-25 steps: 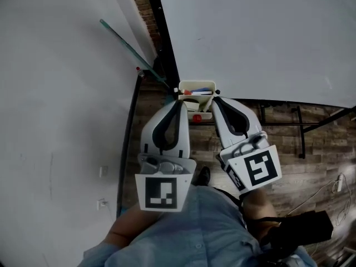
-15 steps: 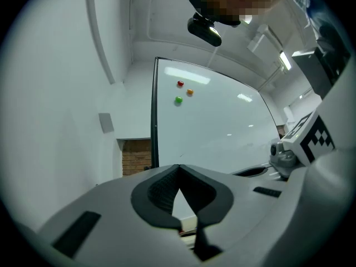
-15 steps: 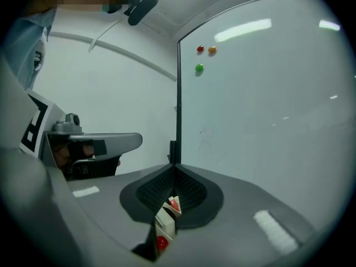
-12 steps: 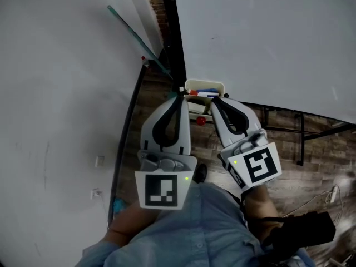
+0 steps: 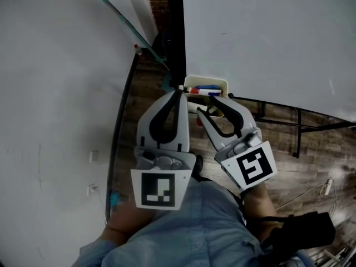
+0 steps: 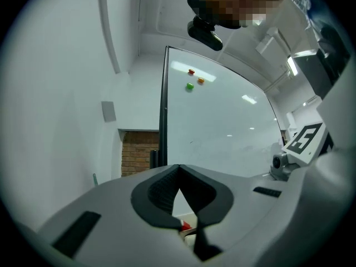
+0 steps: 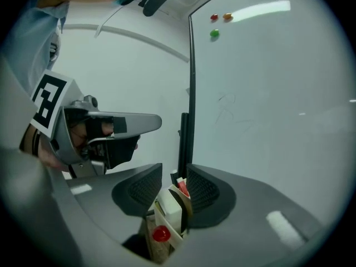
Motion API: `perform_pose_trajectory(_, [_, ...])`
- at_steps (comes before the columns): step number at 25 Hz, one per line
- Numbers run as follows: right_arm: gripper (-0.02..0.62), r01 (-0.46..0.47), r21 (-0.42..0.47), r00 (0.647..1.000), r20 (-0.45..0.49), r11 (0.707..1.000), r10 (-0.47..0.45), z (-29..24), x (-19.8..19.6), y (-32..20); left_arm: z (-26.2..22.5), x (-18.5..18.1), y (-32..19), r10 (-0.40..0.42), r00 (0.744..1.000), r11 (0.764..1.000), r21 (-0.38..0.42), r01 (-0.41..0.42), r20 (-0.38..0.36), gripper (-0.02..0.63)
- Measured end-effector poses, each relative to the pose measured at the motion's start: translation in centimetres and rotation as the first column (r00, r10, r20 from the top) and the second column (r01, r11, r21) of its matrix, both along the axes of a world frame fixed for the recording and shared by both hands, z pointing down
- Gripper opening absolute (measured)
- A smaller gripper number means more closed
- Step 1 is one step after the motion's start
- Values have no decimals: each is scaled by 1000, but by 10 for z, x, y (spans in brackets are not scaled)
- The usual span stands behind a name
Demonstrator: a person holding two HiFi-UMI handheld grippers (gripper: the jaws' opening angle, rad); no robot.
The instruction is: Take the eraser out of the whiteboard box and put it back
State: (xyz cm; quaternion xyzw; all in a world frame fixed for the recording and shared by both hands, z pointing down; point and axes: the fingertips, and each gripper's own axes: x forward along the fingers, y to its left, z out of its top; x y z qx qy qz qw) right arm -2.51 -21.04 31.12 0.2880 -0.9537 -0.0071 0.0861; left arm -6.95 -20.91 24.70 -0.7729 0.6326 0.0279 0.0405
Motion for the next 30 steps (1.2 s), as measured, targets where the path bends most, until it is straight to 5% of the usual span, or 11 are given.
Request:
perform_pose_trajectory(22, [175, 49, -58, 954, -292, 997, -64, 73, -22, -8, 49, -21, -28, -6, 999, 994, -106, 1, -49, 5])
perform_pose_trajectory(30, [140, 27, -74, 959, -278, 997, -46, 73, -21, -11, 44, -22, -28, -10, 999, 995, -96, 6, -41, 5])
